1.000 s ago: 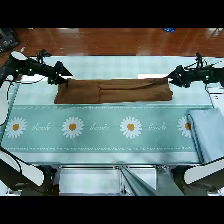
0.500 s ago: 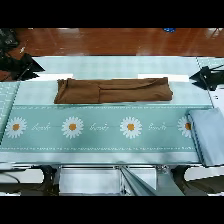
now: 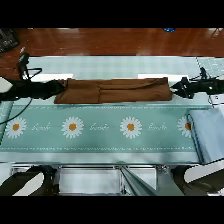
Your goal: Fold the shirts.
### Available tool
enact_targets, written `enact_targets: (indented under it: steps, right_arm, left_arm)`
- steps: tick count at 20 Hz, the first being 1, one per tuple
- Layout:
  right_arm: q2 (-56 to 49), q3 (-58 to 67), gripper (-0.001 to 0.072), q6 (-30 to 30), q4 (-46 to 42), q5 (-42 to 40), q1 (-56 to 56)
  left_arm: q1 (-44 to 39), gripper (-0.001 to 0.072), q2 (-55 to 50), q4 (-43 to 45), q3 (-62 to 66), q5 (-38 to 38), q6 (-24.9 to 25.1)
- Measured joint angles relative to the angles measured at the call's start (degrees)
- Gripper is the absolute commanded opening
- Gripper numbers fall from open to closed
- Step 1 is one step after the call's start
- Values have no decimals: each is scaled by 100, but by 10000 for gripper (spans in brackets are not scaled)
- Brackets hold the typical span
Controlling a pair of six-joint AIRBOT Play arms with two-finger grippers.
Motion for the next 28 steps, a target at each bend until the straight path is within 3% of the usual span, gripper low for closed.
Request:
enact_targets:
  steps: [1,3,4,5,6,11,17,23,28]
  right_arm:
    - [-94,59,371,-2,72,31,146]
    - [-240,225,23,0,42,24,435]
    - [-275,332,26,4,-15,31,564]
    - [-280,479,25,-28,-7,81,678]
    - [-243,616,25,-59,44,149,761]
    - [715,824,25,-133,-645,710,898]
    - [3414,-699,25,-186,-1473,828,922]
    - [6102,-2518,25,59,-1198,752,929]
    - [7165,-2983,25,339,-953,863,929]
  left_arm:
    - [-138,501,37,-4,-68,138,9]
    - [-334,497,79,-35,-149,358,11]
    - [-407,425,96,-72,-175,479,11]
    - [-457,135,105,-138,-188,551,2]
    - [-492,17,109,-184,-201,590,-4]
    - [-682,17,120,-481,-223,761,4]
    - [-1497,16,-413,-638,184,1047,-31]
    - [-2935,16,-2350,-664,1893,533,-74]
    - [-4140,17,-4037,-916,3394,-105,-205]
